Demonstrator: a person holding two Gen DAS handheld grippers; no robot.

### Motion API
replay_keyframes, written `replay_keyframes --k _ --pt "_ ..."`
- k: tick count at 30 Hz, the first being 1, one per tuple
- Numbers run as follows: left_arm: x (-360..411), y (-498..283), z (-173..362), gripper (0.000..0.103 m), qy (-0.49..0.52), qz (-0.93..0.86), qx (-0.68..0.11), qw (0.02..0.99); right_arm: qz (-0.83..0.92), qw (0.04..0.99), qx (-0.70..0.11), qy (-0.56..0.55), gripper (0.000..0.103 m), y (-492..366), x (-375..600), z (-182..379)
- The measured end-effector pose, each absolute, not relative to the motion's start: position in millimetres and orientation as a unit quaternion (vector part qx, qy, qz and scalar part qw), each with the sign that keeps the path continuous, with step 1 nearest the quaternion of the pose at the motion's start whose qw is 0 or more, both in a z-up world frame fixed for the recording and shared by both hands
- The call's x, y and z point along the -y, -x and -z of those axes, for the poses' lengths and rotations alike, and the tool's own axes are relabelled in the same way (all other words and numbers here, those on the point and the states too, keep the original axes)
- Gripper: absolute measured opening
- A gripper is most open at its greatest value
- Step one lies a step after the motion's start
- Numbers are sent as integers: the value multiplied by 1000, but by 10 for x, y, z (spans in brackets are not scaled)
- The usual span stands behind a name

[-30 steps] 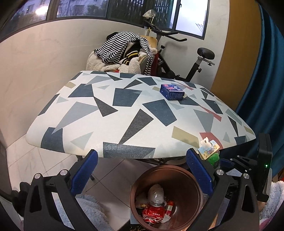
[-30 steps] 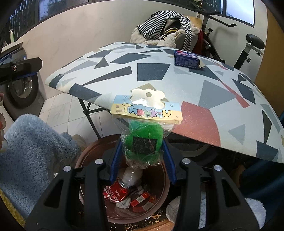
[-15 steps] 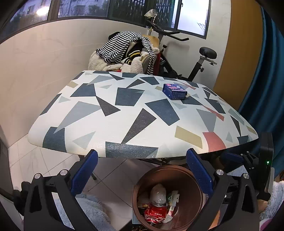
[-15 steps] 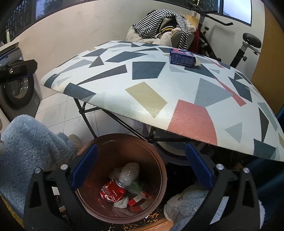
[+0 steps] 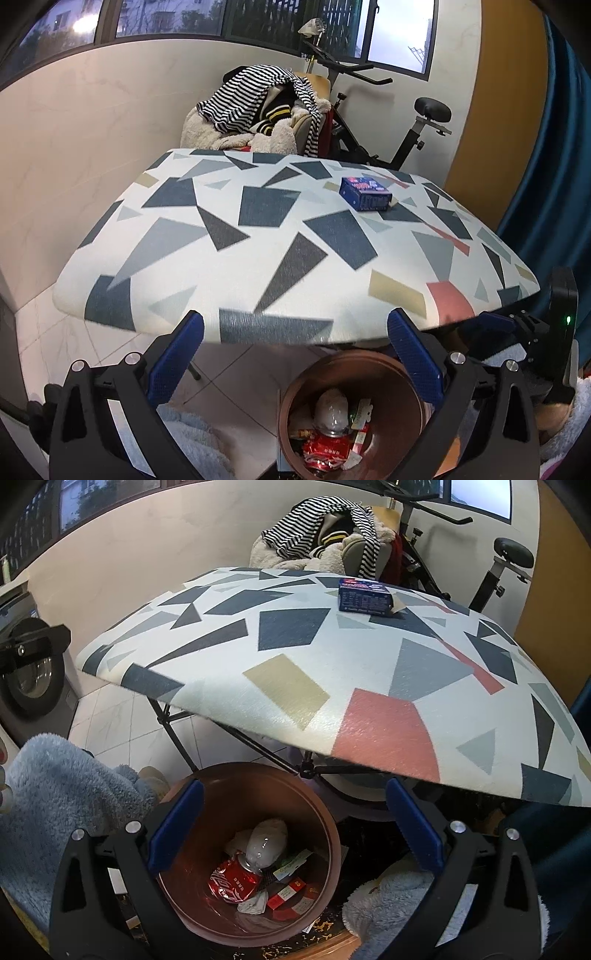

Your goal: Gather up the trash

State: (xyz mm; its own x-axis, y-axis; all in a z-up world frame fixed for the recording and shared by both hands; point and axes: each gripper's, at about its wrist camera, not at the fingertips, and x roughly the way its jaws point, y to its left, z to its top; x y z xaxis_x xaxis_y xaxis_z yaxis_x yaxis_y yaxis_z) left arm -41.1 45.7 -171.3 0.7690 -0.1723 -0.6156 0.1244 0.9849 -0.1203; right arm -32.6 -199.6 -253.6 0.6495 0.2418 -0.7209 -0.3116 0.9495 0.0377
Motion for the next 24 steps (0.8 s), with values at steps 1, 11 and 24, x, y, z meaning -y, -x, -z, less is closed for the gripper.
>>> replay_keyframes --k 1,11,24 --pt "-471 358 1695 97 37 80 -328 941 -152 907 -391 42 97 293 2007 2523" --pt "-584 -366 1513 97 32 77 -302 949 -140 915 -377 37 97 -890 2148 2147" --pt "-798 -1285 1601 97 64 71 -304 948 -104 904 -409 68 97 -2645 1829 2249"
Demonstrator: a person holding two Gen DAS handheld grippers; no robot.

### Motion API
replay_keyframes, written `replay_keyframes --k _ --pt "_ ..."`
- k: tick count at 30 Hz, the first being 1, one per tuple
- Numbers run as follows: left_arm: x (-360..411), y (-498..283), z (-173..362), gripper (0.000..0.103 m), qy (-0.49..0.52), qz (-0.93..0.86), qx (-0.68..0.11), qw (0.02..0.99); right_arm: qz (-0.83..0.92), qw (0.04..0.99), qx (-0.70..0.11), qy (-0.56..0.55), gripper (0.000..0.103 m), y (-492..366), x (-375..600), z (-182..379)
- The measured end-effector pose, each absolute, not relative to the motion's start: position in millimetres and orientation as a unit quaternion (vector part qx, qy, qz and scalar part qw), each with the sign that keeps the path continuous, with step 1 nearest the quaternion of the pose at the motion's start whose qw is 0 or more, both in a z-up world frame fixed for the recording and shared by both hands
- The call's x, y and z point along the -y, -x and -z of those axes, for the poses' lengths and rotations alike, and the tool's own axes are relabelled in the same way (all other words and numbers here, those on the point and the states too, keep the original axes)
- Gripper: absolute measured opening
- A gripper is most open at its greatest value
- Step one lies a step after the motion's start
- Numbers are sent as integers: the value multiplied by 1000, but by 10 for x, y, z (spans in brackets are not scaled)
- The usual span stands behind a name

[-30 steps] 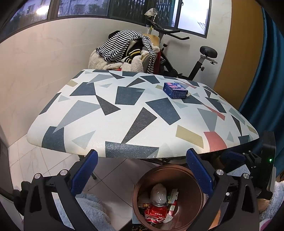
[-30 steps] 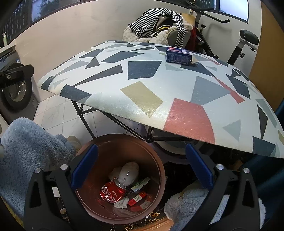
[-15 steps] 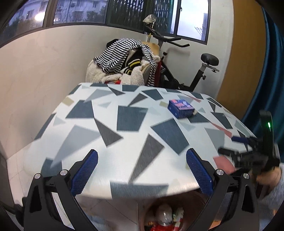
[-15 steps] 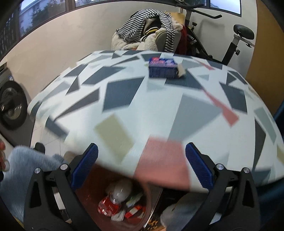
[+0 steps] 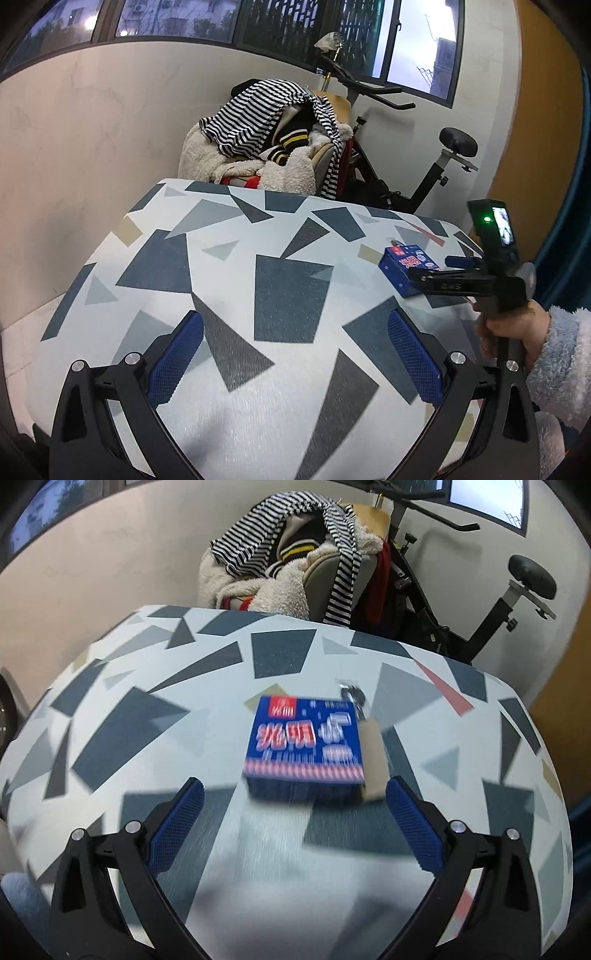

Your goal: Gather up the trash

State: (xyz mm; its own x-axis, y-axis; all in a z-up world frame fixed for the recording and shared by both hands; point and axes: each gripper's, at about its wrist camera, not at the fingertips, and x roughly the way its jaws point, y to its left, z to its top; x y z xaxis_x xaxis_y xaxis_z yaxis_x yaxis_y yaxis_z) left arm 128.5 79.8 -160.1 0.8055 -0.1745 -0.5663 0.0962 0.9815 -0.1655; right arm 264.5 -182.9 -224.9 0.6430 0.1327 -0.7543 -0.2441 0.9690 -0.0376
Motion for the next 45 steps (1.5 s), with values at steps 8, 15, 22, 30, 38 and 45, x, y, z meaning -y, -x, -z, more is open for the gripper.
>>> replay_keyframes --k 8,15,22,30,38,45 --pt "-811 -1499 1749 97 80 70 -318 942 -61 885 -454 82 97 -3169 1687 2466" --pt "-684 -1677 1804 97 95 100 -343 929 -103 900 -419 65 81 -3024 1720 2342" --pt "-124 -2049 1758 97 73 158 -352 920 -63 930 -360 19 81 -2561 2328 2056" --pt "831 -3009 1851 49 56 196 -406 891 21 948 -318 -13 81 -1989 2997 1857" --pt "1698 -3780 2269 48 24 172 -474 863 53 950 -300 -65 81 -1759 3661 1904" --pt "2115 -3988 2484 30 -63 127 -483 864 64 948 -297 -93 81 -1553 4063 1904"
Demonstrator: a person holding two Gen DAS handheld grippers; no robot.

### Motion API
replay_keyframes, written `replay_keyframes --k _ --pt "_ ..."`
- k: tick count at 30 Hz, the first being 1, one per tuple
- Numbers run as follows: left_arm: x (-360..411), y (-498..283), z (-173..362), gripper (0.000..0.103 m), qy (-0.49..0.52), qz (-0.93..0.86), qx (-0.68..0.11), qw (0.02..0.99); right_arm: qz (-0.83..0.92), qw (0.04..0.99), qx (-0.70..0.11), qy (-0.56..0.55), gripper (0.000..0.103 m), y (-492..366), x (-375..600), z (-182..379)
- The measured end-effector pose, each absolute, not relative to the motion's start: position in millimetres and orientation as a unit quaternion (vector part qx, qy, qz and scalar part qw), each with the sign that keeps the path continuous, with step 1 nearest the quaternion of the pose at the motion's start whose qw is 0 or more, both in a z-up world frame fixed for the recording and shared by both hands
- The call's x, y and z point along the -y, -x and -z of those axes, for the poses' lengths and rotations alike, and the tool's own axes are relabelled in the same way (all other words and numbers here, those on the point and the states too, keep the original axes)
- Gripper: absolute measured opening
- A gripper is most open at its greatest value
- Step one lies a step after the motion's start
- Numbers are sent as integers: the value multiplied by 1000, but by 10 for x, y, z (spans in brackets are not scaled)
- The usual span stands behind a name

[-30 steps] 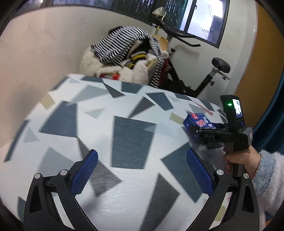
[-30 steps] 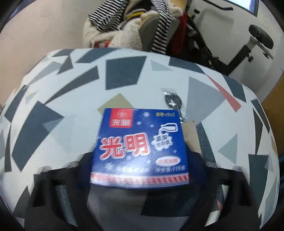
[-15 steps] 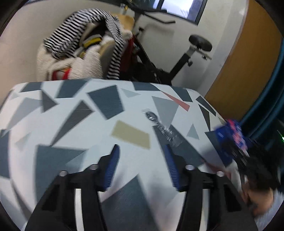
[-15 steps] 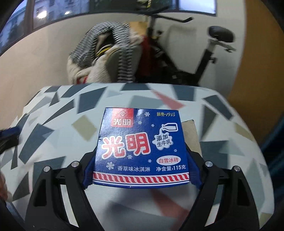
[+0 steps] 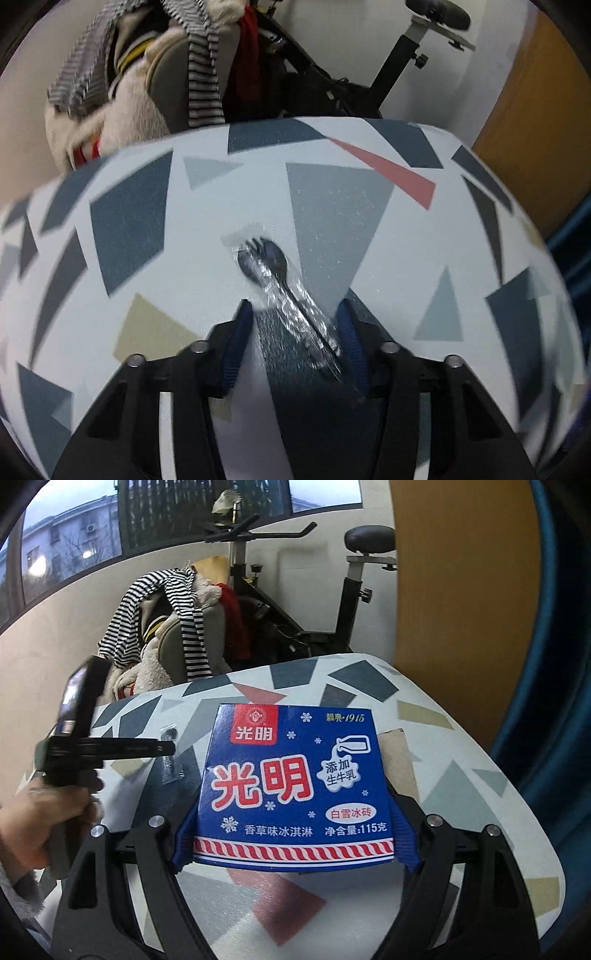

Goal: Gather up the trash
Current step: 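Grasp the plastic-wrapped spoon with the left gripper while right holds the blue box, then carry the wrapped spoon with the left gripper over the brown bin and release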

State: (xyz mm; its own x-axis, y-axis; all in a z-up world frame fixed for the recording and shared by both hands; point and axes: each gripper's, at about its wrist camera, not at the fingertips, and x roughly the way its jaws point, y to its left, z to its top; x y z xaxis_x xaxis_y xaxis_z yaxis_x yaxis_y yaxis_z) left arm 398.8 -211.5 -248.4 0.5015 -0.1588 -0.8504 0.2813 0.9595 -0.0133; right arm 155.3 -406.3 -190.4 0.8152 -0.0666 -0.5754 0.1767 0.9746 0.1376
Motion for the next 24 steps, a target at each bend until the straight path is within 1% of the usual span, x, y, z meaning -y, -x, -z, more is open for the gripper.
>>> replay_keyframes --k 1,3,5,7,11,17,24 --pt "2128 -3979 2478 15 -74 125 -480 865 65 948 -297 -93 81 -1510 4099 1891" --pt "2111 -3953 2472 14 -73 131 -486 861 64 949 -296 -93 81 -1459 4144 1874" --pt "2032 -3894 2460 12 -49 152 -494 855 63 949 -294 -93 81 -1398 4192 1849" --pt "1923 -3797 2426 11 -22 168 -496 852 60 950 -293 -95 81 -1359 4190 1843" --pt "1663 -3476 2246 11 18 197 -476 857 55 950 -292 -100 81 -1289 4105 1834" --pt "1276 -2776 1843 11 19 212 -439 873 38 948 -295 -110 81 -1088 3895 1760" --pt "779 -1855 1435 11 8 212 -401 891 3 951 -294 -95 81 -727 3511 1609"
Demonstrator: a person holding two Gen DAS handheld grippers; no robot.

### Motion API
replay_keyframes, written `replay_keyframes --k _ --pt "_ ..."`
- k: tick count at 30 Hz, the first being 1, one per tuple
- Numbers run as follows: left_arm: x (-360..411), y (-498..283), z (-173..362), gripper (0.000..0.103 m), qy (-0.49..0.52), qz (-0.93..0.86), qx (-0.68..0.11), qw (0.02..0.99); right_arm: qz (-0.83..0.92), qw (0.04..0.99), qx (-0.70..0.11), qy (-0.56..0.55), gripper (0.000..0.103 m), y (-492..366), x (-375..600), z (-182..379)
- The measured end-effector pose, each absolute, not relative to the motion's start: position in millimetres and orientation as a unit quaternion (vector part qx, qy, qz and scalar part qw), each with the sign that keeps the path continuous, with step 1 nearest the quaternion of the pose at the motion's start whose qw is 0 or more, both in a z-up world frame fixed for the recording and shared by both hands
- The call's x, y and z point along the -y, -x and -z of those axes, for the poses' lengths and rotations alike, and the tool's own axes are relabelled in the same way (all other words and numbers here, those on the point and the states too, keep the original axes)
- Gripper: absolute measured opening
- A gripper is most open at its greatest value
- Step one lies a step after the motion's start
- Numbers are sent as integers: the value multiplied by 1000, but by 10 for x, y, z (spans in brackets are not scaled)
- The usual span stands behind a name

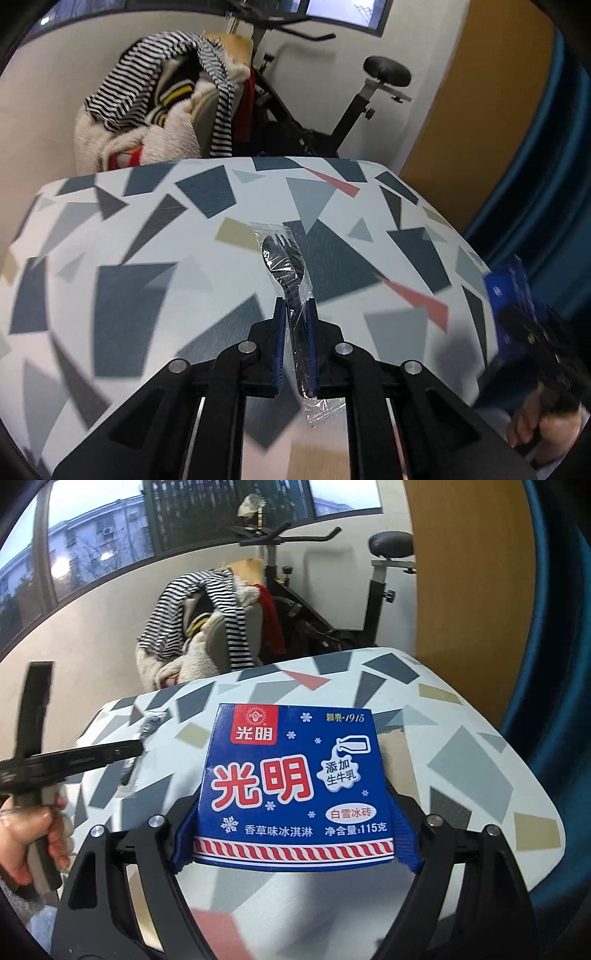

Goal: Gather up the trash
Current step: 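Carry the wrapped spoon with the left gripper over the brown bin and release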

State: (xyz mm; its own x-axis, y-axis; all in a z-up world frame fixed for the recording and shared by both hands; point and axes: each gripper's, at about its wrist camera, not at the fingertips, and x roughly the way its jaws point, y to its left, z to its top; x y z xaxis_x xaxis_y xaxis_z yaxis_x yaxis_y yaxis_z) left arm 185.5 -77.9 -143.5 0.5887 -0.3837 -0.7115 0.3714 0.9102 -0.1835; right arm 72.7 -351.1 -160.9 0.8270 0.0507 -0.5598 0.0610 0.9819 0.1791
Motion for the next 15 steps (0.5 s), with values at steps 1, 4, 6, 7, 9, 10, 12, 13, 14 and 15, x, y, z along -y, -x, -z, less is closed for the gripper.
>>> replay_keyframes --k 1,4,6,7,9,10,12,13,14,15 --pt "696 -1672 1366 11 0 212 -393 895 1 951 -293 -94 81 -696 3470 1607" --pt "512 -1257 1240 11 -9 208 -373 904 -15 953 -290 -84 81 -549 3292 1572" --pt "427 -1047 1200 11 -9 205 -367 907 -28 954 -289 -79 81 -439 3173 1542" --pt "371 -877 1183 11 -7 204 -363 909 -30 954 -288 -78 81 -401 3140 1531" --pt "315 -671 1181 11 -7 201 -358 912 -36 955 -285 -76 81 -309 3046 1498" --pt "291 -511 1199 11 -7 199 -354 914 -41 956 -283 -71 81 -238 2967 1483" --pt "267 -292 1265 11 -4 197 -355 914 -47 956 -282 -65 81 -168 2876 1474" --pt "260 -190 1312 11 -2 197 -357 913 -51 956 -281 -59 81 -111 2813 1472" --pt "246 -89 1373 11 1 196 -360 912 -53 957 -281 -55 81 -78 2761 1463" --pt "241 -26 1416 11 3 196 -362 911 -55 957 -280 -52 81 -49 2728 1460"
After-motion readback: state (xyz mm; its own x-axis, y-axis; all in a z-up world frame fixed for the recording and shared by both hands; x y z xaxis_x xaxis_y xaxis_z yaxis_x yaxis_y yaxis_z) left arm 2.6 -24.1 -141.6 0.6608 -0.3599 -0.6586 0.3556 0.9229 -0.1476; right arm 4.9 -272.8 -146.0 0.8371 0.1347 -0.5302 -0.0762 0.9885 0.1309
